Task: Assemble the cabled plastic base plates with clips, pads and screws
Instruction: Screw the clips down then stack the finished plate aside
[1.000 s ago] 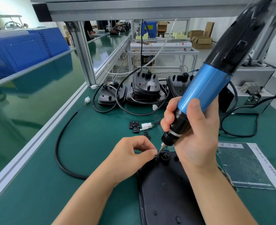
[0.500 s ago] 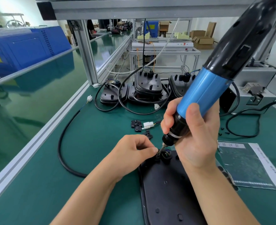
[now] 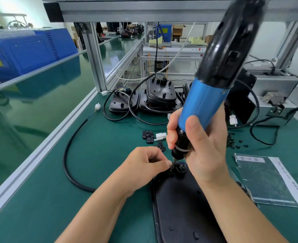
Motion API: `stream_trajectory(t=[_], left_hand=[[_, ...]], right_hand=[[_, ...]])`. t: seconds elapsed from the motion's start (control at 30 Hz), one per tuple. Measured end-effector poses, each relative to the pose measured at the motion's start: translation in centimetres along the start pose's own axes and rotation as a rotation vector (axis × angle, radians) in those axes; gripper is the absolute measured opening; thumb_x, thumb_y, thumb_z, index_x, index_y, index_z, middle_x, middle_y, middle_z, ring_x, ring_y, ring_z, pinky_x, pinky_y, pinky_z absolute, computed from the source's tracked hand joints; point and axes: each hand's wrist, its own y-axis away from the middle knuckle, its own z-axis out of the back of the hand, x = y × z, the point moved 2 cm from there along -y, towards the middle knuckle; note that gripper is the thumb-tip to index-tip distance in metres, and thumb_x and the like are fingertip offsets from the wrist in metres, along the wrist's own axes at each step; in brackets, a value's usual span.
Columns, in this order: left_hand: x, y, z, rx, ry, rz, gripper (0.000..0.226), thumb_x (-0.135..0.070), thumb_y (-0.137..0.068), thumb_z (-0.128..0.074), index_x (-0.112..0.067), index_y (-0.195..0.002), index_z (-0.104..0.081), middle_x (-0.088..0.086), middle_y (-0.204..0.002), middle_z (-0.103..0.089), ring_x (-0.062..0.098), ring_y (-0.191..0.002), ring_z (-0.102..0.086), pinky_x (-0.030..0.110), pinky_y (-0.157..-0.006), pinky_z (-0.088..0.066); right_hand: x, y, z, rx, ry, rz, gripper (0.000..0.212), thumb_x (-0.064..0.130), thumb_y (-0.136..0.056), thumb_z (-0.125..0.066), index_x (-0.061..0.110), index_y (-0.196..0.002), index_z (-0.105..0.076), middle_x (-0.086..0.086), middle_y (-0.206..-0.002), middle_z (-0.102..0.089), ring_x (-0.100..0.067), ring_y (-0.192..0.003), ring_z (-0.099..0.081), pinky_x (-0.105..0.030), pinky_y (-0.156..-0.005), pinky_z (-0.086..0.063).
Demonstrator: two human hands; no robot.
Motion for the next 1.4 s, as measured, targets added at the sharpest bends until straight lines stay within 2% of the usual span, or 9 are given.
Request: stream_trajectory(t=[0.13,0.3,0.43,0.6,0.77,0.83,0.97,1.1,1.4], left_hand=[[0.1,0.2,-0.1,-0.019,-0.006,-0.006,0.016,-0.018,-0.084,-0.069,-0.016,-0.068,-0.065,0.001,-0.065,-0.058,0.015,-0.062,-0.047,0.032,-0.064,-0.041],[0.5,0.4,-0.4,-0.053,0.016,-0.020,0.017,-0.019,-0.085,-0.069,-0.015,-0.069,-0.065,0.004,-0.066,-0.056,0.016,-0.063,-0.044,0.031,-0.063,-0.037],[0.9,0.6,-0.9,-0.097,0.039,-0.014,0.018,-0.020,-0.086,-0.067,-0.016,-0.070,-0.064,0.002,-0.066,-0.055,0.013,-0.063,-0.044,0.029,-0.063,-0.037],[1.0,0.7,-1.2,-0.133,0.034,-0.022,0.017,-0.020,-0.087,-0.066,-0.015,-0.071,-0.064,0.002,-0.066,-0.056,0.013,-0.063,-0.046,0.029,-0.064,-0.038],[0.4,0.7,-0.8,-0.028,0.082,0.022,0.017,-0.027,-0.082,-0.068,-0.023,-0.066,-0.067,-0.002,-0.066,-0.056,0.011,-0.063,-0.045,0.026,-0.065,-0.037],[0.1,0.6,-0.9,-0.021,0.100,0.054,0.015,-0.035,-0.073,-0.066,-0.025,-0.061,-0.066,0.003,-0.067,-0.054,0.016,-0.066,-0.044,0.029,-0.066,-0.035],[-0.2,0.1,-0.8,-0.003,0.070,0.098,0.028,-0.026,-0.077,-0.068,-0.024,-0.051,-0.058,0.005,-0.067,-0.051,0.016,-0.067,-0.045,0.030,-0.067,-0.036],[-0.5,-0.2,-0.5,-0.004,0.071,0.162,0.036,-0.024,-0.072,-0.069,-0.023,-0.044,-0.047,0.007,-0.067,-0.039,0.019,-0.069,-0.037,0.032,-0.070,-0.029],[-0.1,0.0,-0.5,0.032,0.120,0.130,0.027,-0.027,-0.073,-0.071,-0.022,-0.053,-0.054,0.008,-0.071,-0.046,0.021,-0.071,-0.039,0.035,-0.071,-0.031]], right_hand=[[0.0,-1.0,-0.9,0.055,-0.028,-0.054,0.044,0.055,-0.086,-0.058,0.018,-0.109,-0.048,-0.009,-0.072,-0.057,-0.024,-0.047,-0.049,-0.029,-0.047,-0.044],[-0.6,-1.9,-0.8,0.060,-0.038,-0.150,0.068,0.064,-0.080,-0.058,0.001,-0.100,-0.046,-0.009,-0.066,-0.056,-0.023,-0.042,-0.046,-0.027,-0.046,-0.042],[-0.8,-2.1,-0.3,0.045,-0.164,-0.175,0.056,0.062,-0.077,-0.062,0.019,-0.110,-0.049,-0.006,-0.065,-0.056,-0.015,-0.042,-0.047,-0.025,-0.046,-0.041],[-0.8,-2.5,-0.3,0.078,-0.225,-0.248,0.071,0.062,-0.073,-0.065,0.005,-0.107,-0.038,-0.007,-0.064,-0.055,-0.015,-0.041,-0.045,-0.023,-0.044,-0.039],[-0.8,-2.5,-0.7,0.163,-0.169,-0.227,0.061,0.062,-0.078,-0.062,0.014,-0.114,-0.050,-0.005,-0.065,-0.056,-0.017,-0.041,-0.044,-0.025,-0.045,-0.038],[-0.8,-2.3,-0.7,0.191,-0.141,-0.215,0.066,0.061,-0.080,-0.061,0.007,-0.115,-0.046,-0.006,-0.065,-0.056,-0.018,-0.041,-0.045,-0.026,-0.044,-0.037],[-0.9,-2.3,-0.8,0.223,-0.093,-0.189,0.062,0.059,-0.083,-0.059,0.003,-0.109,-0.049,-0.012,-0.063,-0.054,-0.020,-0.040,-0.045,-0.027,-0.043,-0.038],[-1.0,-2.1,-0.9,0.238,-0.122,-0.157,0.062,0.057,-0.085,-0.058,0.007,-0.120,-0.046,-0.012,-0.063,-0.053,-0.017,-0.042,-0.046,-0.026,-0.042,-0.039],[-1.3,-2.0,-0.6,0.206,-0.130,-0.203,0.062,0.061,-0.080,-0.061,0.008,-0.111,-0.047,-0.008,-0.063,-0.054,-0.017,-0.041,-0.044,-0.025,-0.044,-0.038]])
